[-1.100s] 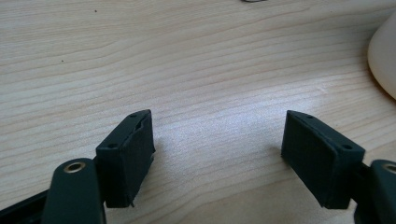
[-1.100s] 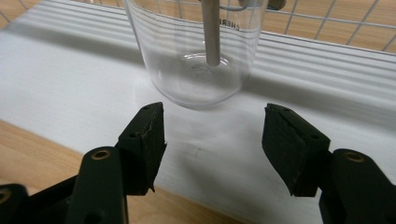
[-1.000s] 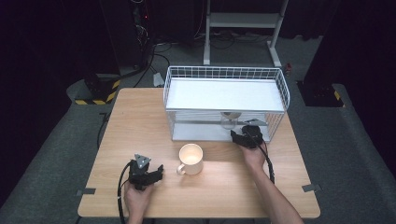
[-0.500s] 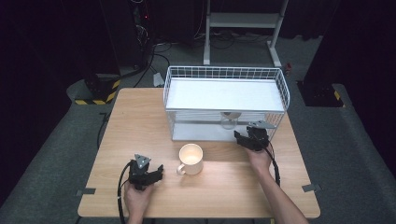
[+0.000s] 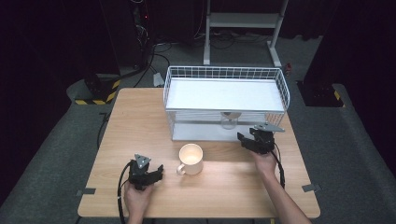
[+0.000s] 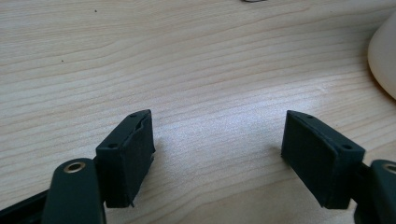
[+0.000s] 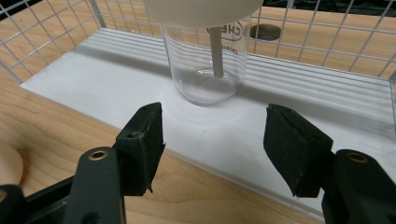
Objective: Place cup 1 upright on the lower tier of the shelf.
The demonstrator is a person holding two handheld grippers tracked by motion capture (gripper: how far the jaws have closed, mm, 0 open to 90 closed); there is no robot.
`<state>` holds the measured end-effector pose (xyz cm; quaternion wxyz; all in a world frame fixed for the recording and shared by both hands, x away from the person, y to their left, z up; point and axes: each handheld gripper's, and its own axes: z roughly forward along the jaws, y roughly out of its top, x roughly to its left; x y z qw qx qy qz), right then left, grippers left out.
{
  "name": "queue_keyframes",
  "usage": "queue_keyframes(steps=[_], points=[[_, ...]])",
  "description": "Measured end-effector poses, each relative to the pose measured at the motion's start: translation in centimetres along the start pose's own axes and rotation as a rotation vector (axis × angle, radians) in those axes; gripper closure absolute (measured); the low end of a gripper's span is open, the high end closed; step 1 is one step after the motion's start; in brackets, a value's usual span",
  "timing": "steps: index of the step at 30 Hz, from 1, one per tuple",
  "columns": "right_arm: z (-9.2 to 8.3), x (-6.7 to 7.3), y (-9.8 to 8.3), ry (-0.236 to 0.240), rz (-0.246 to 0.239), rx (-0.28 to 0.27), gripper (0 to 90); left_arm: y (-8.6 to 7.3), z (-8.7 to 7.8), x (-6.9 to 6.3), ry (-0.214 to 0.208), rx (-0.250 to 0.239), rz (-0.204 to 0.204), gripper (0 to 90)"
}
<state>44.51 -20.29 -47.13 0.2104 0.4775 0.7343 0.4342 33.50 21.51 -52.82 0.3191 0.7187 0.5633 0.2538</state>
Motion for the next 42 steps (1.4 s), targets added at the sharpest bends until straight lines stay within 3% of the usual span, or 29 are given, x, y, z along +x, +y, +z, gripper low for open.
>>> queue_keyframes(steps=[34, 38, 42], points=[[-3.7, -1.3, -2.3, 0.025, 0.036, -0.045, 37.1, 0.0, 0.0, 0.0, 0.001, 0.000, -0.001, 25.6], [-4.4, -1.1, -2.6, 0.020, -0.010, -0.065, 36.3, 0.0, 0.0, 0.0, 0.001, -0.001, -0.003, 25.7], [-4.9, -1.2, -2.8, 0.017, -0.015, -0.073, 35.8, 0.0, 0.0, 0.0, 0.001, 0.000, -0.001, 25.7]])
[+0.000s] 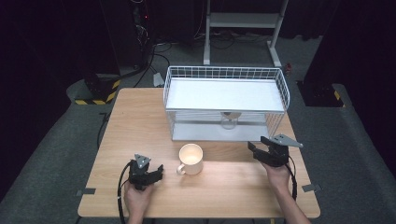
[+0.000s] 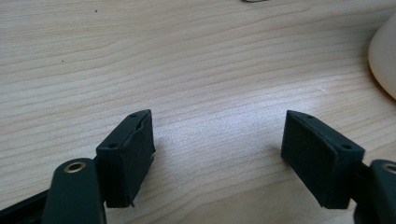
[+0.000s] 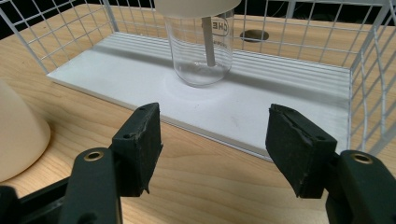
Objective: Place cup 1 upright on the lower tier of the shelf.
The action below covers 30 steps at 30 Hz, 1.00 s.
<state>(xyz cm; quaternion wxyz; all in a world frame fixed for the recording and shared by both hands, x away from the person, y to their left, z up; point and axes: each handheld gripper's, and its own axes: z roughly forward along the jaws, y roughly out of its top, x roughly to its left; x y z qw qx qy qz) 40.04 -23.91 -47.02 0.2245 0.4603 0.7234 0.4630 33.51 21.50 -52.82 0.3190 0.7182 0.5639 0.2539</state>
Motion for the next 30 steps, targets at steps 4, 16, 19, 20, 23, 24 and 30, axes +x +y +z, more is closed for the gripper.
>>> queue_keyframes(steps=[4, 16, 19, 20, 23, 24, 30], points=[[-0.4, -0.2, -0.3, 0.001, 0.007, 0.001, 35.5, 0.0, 0.0, 0.0, 0.000, 0.000, 0.000, 25.7], [-1.6, -0.2, -0.8, 0.012, 0.005, -0.008, 34.8, 0.0, 0.0, 0.0, 0.001, -0.001, -0.001, 25.8], [-1.9, -0.2, -1.0, 0.013, 0.006, -0.008, 34.6, 0.0, 0.0, 0.0, 0.001, -0.002, -0.002, 25.8], [-2.0, -0.2, -1.1, 0.013, 0.010, -0.008, 34.6, 0.0, 0.0, 0.0, 0.001, -0.001, -0.001, 25.8], [-2.3, -0.2, -1.1, 0.017, 0.013, -0.011, 34.3, 0.0, 0.0, 0.0, 0.001, -0.002, -0.002, 25.8], [-2.5, -0.2, -1.2, 0.017, 0.014, -0.013, 34.3, 0.0, 0.0, 0.0, 0.000, -0.001, -0.001, 25.8], [-3.3, -0.4, -1.6, 0.019, 0.025, -0.019, 34.3, 0.0, 0.0, 0.0, 0.001, 0.000, 0.000, 25.8]])
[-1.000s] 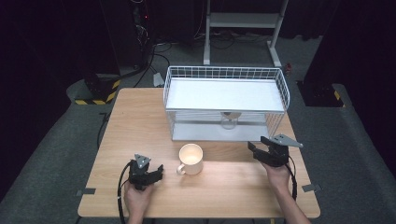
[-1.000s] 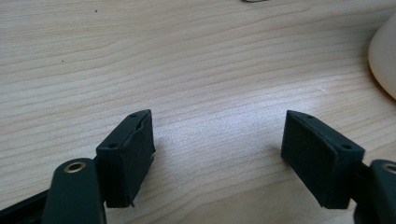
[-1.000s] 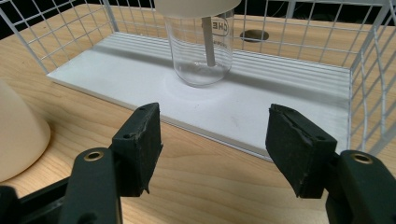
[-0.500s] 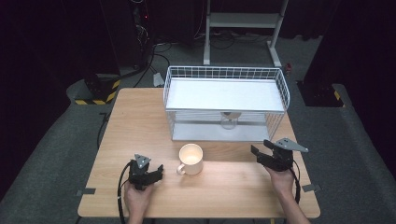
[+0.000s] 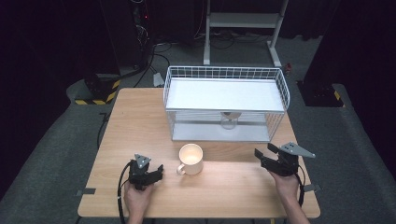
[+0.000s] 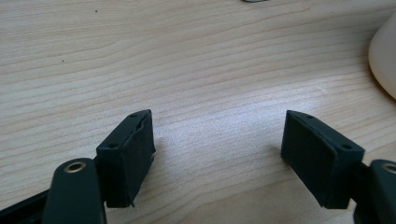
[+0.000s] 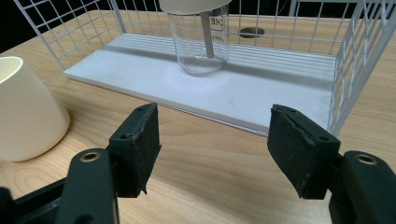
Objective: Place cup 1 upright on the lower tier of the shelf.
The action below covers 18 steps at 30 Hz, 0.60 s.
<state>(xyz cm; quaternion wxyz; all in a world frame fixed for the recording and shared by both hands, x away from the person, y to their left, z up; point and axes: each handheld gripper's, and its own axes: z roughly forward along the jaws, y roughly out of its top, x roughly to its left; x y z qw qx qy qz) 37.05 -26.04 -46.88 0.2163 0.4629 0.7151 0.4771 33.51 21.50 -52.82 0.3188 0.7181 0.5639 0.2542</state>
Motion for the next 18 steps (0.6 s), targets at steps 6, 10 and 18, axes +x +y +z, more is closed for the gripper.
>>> queue_keyframes(steps=[6, 10, 18], points=[[-0.8, -0.1, -0.3, 0.000, 0.002, -0.005, 34.3, 0.0, 0.0, 0.0, 0.000, -0.001, 0.000, 25.8], [-1.2, -0.2, -0.4, 0.000, -0.002, -0.008, 34.3, 0.0, 0.0, 0.0, 0.000, 0.000, 0.000, 25.7], [-1.8, -0.1, -1.0, -0.002, -0.019, -0.003, 34.4, 0.0, 0.0, 0.0, 0.000, 0.000, 0.000, 25.8]])
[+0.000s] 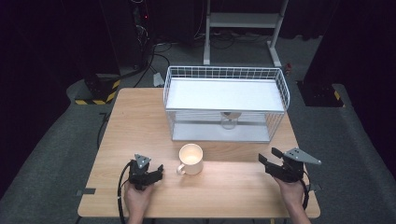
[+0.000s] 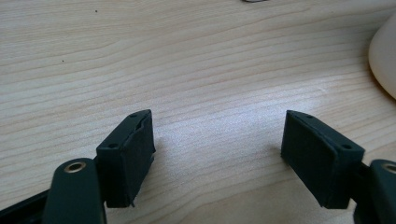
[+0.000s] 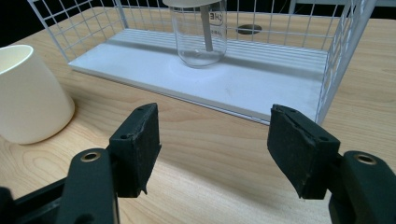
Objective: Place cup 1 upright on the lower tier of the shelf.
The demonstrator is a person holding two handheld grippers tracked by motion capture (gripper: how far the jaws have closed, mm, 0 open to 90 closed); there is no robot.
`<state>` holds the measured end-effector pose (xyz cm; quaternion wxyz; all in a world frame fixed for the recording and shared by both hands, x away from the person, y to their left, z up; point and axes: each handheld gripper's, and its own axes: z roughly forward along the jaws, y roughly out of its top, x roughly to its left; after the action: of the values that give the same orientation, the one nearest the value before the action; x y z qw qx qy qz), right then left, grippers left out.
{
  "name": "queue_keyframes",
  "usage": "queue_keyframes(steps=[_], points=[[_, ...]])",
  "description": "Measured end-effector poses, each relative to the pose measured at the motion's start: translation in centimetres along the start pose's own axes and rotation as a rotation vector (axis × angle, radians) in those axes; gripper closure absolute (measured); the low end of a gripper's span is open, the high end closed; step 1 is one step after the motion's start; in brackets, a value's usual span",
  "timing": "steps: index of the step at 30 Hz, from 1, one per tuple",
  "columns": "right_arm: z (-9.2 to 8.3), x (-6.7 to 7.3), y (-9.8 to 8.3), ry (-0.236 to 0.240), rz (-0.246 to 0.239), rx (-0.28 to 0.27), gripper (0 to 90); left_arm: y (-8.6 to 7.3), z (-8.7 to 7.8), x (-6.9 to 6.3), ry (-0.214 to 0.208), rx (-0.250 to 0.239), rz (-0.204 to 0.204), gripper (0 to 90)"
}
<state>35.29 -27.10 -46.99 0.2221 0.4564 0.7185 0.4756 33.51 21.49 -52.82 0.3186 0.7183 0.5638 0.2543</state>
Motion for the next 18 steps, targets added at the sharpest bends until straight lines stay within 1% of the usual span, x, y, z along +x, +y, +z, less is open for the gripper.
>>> queue_keyframes(steps=[8, 11, 15, 18], points=[[-0.6, 0.1, -0.5, 0.001, -0.003, -0.002, 34.5, 0.0, 0.0, 0.0, 0.000, 0.000, 0.000, 25.8], [-0.7, 0.1, -0.8, -0.008, -0.010, -0.002, 34.5, 0.0, 0.0, 0.0, 0.000, 0.000, 0.000, 25.8], [-0.9, 0.0, -1.4, -0.012, 0.007, 0.012, 34.5, 0.0, 0.0, 0.0, 0.000, 0.000, 0.000, 25.7], [-1.1, 0.0, -2.0, -0.017, 0.007, 0.026, 34.5, 0.0, 0.0, 0.0, 0.000, 0.000, 0.000, 25.8]])
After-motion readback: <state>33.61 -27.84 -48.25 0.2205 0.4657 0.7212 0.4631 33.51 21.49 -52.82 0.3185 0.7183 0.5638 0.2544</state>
